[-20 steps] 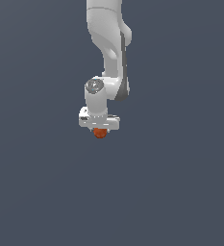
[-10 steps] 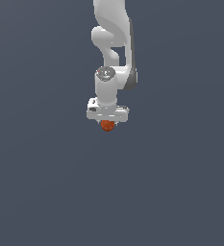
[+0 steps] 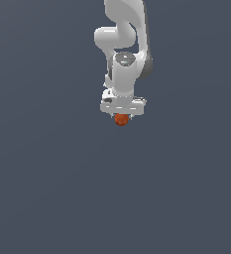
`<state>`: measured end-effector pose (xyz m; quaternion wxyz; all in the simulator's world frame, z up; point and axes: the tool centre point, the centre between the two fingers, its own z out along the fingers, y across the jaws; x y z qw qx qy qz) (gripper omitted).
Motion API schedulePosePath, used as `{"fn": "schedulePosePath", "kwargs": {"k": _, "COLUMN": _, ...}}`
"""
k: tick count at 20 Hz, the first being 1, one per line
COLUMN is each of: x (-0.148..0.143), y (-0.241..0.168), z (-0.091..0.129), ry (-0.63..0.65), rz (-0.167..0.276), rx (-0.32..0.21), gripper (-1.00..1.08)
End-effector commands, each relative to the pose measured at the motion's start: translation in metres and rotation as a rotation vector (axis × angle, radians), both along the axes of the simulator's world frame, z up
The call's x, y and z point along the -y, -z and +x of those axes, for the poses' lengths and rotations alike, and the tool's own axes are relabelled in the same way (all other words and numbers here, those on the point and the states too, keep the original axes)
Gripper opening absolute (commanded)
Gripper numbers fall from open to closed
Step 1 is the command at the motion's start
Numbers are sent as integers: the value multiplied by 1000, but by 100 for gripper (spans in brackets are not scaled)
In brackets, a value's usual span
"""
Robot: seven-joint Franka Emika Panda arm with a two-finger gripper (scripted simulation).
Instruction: Pick up the object and move it to a goal position.
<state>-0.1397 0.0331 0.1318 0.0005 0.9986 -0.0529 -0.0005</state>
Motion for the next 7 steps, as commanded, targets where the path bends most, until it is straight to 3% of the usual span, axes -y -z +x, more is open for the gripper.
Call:
{"fn": "schedulePosePath", "kwargs": {"k": 1, "x": -8, "y": -8, "z": -4, "ry": 1, "rz": 0, "rx": 1, "gripper": -100}}
{"fn": "schedulePosePath", "kwargs": {"k": 7, "x": -17, "y": -15, "z": -8, "ry": 1, "rz": 0, "rx": 1, "gripper": -100}}
